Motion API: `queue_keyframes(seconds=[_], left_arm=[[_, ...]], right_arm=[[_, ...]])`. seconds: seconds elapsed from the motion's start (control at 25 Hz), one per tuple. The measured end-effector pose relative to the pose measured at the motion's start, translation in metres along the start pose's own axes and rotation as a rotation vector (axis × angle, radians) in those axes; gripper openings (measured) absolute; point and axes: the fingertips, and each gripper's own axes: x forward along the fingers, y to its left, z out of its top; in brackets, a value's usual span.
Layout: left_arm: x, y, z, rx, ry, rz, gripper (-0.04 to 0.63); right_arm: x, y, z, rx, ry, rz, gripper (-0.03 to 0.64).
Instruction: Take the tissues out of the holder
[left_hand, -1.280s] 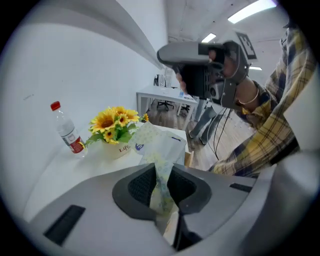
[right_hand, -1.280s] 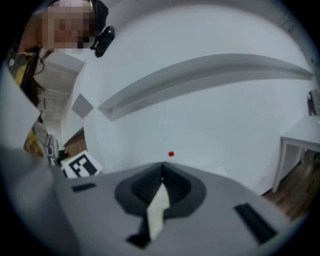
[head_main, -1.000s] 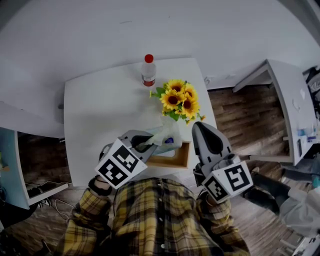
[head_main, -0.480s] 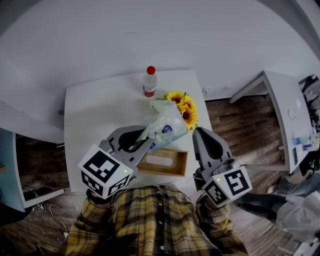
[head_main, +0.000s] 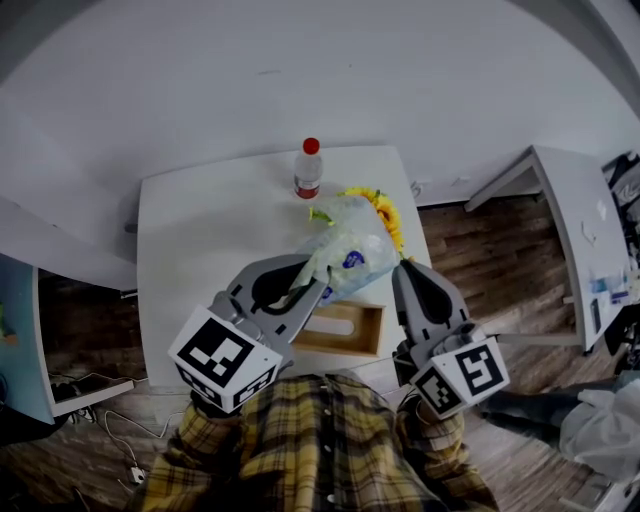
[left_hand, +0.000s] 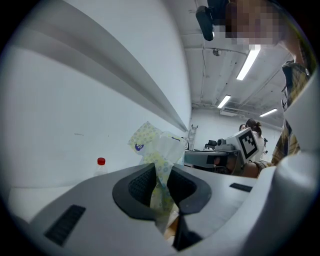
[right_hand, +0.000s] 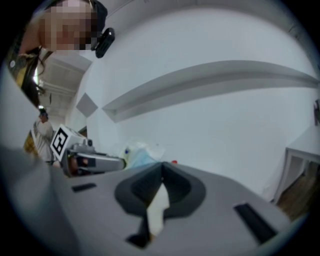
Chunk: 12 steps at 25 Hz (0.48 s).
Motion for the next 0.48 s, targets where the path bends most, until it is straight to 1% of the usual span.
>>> queue_keyframes(seconds=[0.48], left_arm=[[-0.0044,0.0008,0.0055,0.025,-0.006,0.018,0.066]], right_arm=[[-0.0021,0.0000,-0.0006,0.006,-0.001,0.016,0.009]])
